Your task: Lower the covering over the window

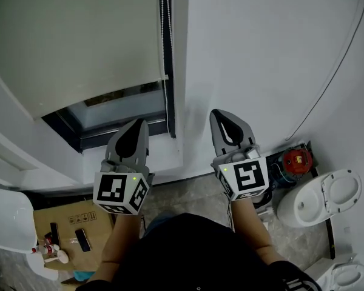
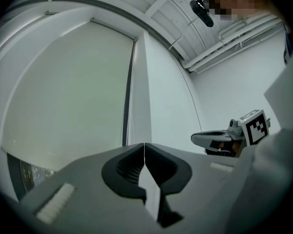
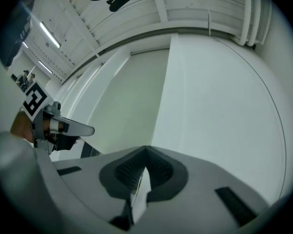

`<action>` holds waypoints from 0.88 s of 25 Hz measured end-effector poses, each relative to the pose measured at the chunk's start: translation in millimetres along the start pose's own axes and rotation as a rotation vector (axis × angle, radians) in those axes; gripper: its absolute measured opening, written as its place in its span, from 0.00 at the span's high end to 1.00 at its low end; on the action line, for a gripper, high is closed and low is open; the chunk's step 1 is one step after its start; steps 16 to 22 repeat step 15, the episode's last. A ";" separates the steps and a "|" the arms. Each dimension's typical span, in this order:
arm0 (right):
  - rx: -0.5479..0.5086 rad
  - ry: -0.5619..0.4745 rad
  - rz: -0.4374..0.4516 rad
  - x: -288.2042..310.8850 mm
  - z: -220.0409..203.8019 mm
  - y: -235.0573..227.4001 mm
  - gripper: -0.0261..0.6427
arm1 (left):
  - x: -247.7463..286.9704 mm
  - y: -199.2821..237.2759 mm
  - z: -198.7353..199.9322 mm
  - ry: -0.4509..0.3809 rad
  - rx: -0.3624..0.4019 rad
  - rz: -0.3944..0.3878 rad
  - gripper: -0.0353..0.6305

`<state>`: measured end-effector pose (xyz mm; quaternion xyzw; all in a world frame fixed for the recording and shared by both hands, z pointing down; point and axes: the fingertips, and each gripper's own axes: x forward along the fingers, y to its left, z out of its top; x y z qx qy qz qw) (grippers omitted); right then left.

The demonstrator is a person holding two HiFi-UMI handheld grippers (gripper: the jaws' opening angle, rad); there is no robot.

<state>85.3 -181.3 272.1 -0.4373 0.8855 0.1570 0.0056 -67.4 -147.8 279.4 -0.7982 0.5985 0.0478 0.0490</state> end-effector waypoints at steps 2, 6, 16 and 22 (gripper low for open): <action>-0.013 0.001 0.009 2.2 1.6 0.6 0.94 | 0.8 1.3 -0.7 0.002 -0.005 0.008 0.93; -0.008 0.001 0.004 3.6 0.5 -2.6 0.94 | 5.0 0.9 0.3 -0.002 -0.003 0.009 0.93; -0.011 0.005 -0.008 1.3 -2.3 -8.9 0.94 | 15.2 -9.9 -3.0 0.004 -0.015 -0.020 0.93; -0.011 0.005 -0.008 1.3 -2.3 -8.9 0.94 | 15.2 -9.9 -3.0 0.004 -0.015 -0.020 0.93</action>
